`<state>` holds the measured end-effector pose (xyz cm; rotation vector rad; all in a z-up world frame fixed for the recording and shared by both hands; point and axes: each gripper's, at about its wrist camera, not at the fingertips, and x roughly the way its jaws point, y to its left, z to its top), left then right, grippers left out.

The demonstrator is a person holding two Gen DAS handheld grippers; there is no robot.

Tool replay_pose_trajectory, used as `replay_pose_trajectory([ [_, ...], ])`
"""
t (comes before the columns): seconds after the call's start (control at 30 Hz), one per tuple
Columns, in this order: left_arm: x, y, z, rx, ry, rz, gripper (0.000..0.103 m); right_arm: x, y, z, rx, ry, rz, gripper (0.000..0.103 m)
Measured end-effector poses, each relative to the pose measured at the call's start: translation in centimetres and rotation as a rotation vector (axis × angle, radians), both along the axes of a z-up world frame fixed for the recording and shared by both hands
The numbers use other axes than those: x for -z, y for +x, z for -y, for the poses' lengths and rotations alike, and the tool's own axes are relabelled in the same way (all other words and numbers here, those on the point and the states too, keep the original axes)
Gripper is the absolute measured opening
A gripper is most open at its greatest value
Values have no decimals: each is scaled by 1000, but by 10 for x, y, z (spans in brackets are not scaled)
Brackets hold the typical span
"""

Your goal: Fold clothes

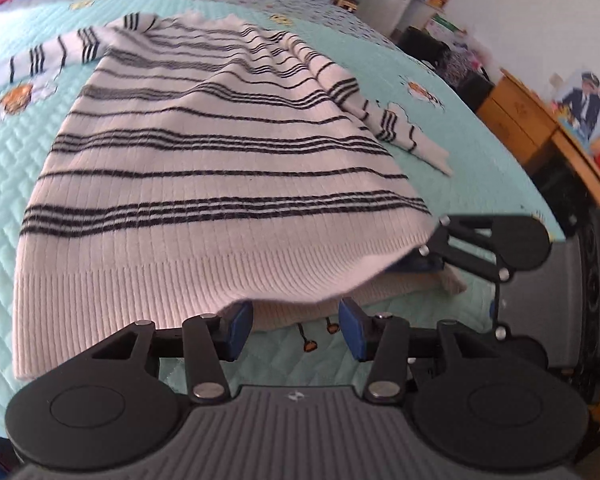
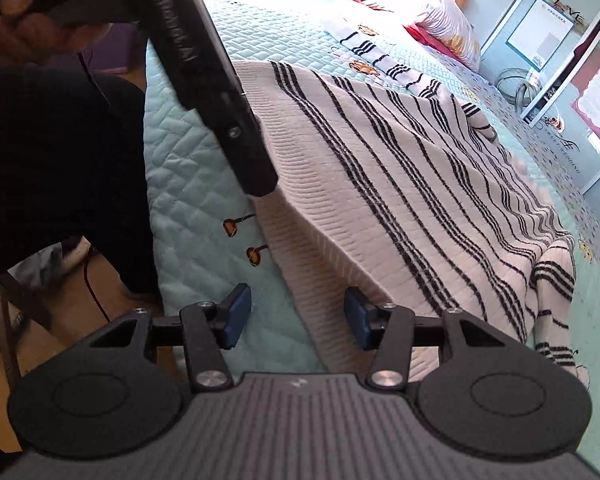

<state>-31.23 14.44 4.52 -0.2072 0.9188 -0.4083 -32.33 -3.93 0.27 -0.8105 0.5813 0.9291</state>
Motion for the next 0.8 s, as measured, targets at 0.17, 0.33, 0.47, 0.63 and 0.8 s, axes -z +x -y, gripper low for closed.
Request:
replay_pose_trajectory([
  [0.17, -3, -1, 4, 20, 38, 39, 54, -4, 8, -3, 20, -5, 17, 51],
  [0.33, -2, 6, 1, 0, 29, 41, 54, 1, 1, -8, -29, -56, 102, 51],
  [0.47, -1, 7, 1, -3, 35, 42, 54, 7, -7, -10, -74, -98, 167, 45],
  [0.63, 1, 8, -1, -15, 35, 40, 54, 14, -14, -13, -94, -135, 249, 26],
  [0.8, -1, 6, -1, -13, 34, 43, 55, 12, -14, -15, -96, -132, 251, 19],
])
